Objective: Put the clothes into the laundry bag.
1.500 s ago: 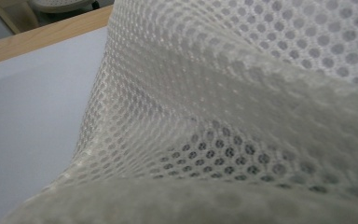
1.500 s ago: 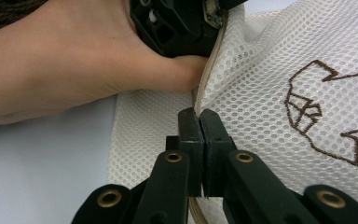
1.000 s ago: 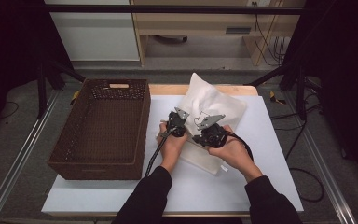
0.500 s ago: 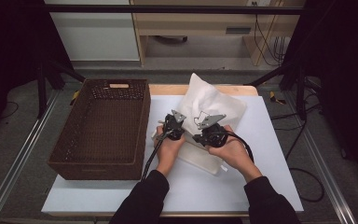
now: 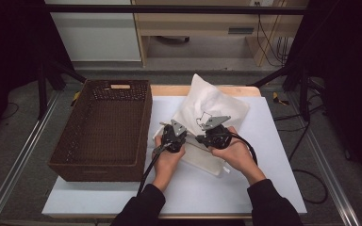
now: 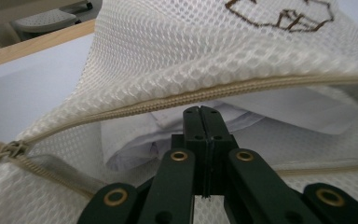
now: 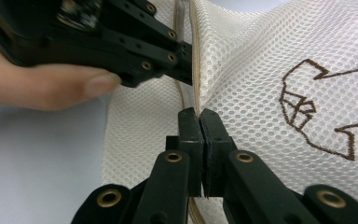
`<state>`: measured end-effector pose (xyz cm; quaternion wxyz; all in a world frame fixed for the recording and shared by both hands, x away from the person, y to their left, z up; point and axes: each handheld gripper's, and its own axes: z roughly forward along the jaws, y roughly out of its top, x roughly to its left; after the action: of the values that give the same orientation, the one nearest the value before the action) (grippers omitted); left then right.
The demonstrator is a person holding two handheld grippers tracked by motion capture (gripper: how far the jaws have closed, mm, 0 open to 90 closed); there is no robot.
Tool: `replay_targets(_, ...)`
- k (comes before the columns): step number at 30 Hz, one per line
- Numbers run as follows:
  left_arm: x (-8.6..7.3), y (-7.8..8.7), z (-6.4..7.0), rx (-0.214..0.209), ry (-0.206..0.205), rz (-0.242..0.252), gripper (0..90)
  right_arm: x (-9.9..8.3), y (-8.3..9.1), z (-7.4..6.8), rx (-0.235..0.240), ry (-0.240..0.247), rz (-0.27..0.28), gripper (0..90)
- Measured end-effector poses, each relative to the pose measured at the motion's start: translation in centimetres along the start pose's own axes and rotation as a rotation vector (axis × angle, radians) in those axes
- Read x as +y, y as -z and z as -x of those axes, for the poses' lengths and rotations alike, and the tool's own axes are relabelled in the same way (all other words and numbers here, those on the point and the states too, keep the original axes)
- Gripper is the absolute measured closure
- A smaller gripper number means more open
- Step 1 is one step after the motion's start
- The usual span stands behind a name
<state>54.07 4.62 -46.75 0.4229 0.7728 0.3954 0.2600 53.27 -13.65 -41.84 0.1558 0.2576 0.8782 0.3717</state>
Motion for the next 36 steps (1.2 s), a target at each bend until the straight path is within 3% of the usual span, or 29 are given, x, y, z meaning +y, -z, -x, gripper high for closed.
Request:
replay_targets(4,-0.3,1.3,-0.1,-0.011,0.033,0.017,90.0,-0.2,-0.1,0.0,0.004,-0.003,0.004,89.0)
replay_targets(16,-2.1,6.1,1.1,-0.068,0.028,0.052,89.9,-1.0,-1.8,-0.3,-0.001,-0.005,-0.016,88.9)
replay_targets(22,-2.6,7.1,1.5,-0.08,0.03,0.051,89.2,-2.0,-2.6,-0.3,-0.006,0.004,-0.047,88.9)
replay_targets(28,-1.8,7.4,1.8,-0.069,0.005,0.06,87.6,-2.8,-1.8,0.1,0.003,0.008,-0.061,89.0)
replay_targets(30,-1.5,7.8,1.9,-0.06,-0.006,0.084,86.5,-3.1,-1.6,0.1,-0.003,0.022,-0.072,89.1)
replay_targets(33,-1.3,8.2,2.3,-0.019,-0.044,0.12,78.3,-4.0,-1.2,0.4,-0.002,0.01,-0.077,89.0)
replay_targets(36,-1.4,8.6,2.3,0.034,-0.054,0.141,54.1,-4.7,-0.8,0.8,-0.004,-0.004,-0.07,89.1)
